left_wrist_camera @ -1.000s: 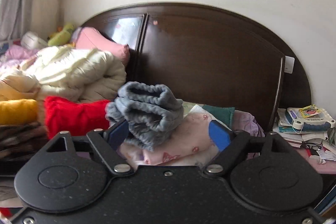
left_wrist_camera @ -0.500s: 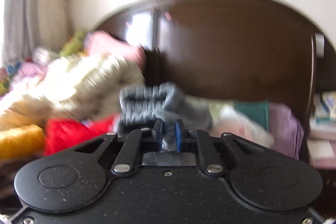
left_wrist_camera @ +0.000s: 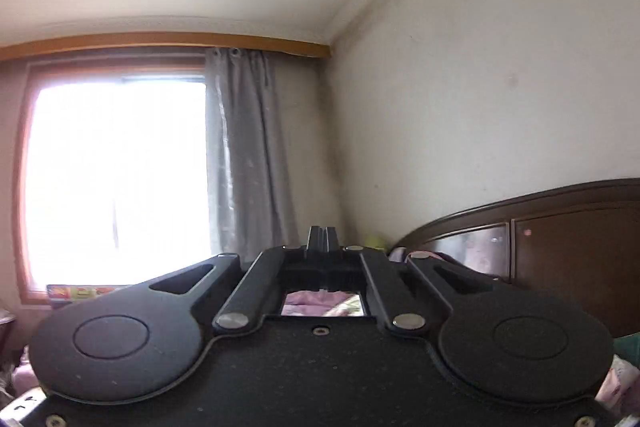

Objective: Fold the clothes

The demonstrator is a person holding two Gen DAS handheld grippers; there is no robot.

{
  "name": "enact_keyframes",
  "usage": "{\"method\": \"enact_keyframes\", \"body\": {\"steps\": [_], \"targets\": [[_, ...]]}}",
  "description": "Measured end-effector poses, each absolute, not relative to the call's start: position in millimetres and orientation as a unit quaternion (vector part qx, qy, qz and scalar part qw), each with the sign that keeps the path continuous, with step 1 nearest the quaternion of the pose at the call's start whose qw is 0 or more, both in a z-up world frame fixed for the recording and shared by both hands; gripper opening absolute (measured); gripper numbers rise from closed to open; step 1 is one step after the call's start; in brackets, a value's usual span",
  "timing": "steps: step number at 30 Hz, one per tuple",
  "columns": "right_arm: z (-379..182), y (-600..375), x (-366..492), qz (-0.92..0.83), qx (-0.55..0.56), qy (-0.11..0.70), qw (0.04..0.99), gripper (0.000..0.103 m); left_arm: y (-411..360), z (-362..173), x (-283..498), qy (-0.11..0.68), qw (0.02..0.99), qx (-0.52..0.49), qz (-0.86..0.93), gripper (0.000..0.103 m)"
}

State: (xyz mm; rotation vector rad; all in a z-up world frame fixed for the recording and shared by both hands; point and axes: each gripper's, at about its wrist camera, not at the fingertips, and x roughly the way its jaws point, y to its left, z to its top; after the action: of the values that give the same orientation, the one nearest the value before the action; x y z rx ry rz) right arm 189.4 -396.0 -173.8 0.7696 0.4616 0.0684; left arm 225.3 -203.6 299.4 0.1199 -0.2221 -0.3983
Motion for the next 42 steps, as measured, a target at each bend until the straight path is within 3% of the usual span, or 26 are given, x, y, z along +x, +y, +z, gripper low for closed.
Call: {"method": "enact_keyframes", "body": {"steps": [7, 9, 10, 11, 22, 29, 36, 42], "targets": [[-172.0, -391.1, 174.7, 0.041, 0.377, 0.231, 0.896, 0.103, -102.3, 254.7, 188.6, -0.055, 0.985, 0.099, -0.13, 0.0], [-168.2, -387.7, 166.6, 0.053, 0.375, 0.231, 0.896, 0.103, -73.6, 241.7, 178.1, -0.04, 0.987, 0.11, -0.11, 0.02], [-165.8, -386.3, 163.3, 0.057, 0.372, 0.228, 0.898, 0.103, -66.8, 225.7, 174.8, -0.028, 0.989, 0.106, -0.104, 0.062], [-163.9, -385.2, 161.3, 0.059, 0.369, 0.228, 0.899, 0.103, -60.0, 209.7, 171.6, -0.017, 0.99, 0.102, -0.097, 0.087], [-165.3, -365.6, 165.7, 0.059, 0.334, 0.231, 0.912, 0.103, -13.9, 23.3, 193.1, 0.219, 0.972, -0.026, -0.087, 0.087], [-168.7, -353.7, 170.4, 0.058, 0.315, 0.236, 0.917, 0.103, -1.8, -61.6, 223.2, 0.328, 0.94, -0.067, -0.057, 0.087], [-175.6, -323.4, 177.3, 0.04, 0.209, 0.233, 0.949, 0.103, -11.3, -99.8, 276.2, 0.353, 0.925, -0.126, -0.065, 0.087], [-178.0, -325.3, 180.9, 0.046, 0.208, 0.231, 0.949, 0.103, -27.4, -118.3, 328.9, 0.37, 0.91, -0.177, -0.057, 0.087]]}}
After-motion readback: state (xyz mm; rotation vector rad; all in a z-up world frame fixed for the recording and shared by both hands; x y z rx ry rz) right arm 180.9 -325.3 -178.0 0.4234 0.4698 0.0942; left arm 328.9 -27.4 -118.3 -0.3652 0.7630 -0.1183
